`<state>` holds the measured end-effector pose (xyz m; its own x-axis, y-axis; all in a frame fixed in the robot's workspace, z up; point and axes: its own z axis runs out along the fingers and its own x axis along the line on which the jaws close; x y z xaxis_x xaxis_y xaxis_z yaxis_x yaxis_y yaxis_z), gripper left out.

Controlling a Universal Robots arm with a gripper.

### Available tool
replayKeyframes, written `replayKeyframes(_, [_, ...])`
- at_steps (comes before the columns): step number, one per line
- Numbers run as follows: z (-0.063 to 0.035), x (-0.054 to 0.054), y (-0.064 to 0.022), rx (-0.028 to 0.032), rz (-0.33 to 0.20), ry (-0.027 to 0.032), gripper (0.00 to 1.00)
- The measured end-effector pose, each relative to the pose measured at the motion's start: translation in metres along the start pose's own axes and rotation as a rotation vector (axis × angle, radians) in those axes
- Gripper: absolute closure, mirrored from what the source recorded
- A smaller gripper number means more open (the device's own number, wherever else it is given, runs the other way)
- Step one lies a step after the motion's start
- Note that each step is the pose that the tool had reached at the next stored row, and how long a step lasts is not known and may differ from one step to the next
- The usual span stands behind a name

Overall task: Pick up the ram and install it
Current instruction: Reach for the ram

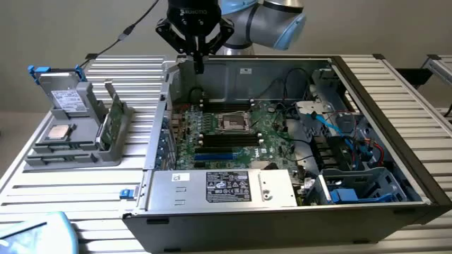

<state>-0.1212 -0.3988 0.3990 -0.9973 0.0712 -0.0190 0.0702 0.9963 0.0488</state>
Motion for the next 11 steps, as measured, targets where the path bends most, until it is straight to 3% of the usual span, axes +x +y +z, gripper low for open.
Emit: replayKeyframes(11, [-0.0005, 0.0006, 0.0003, 0.0001, 0.000, 0.0001, 0.89])
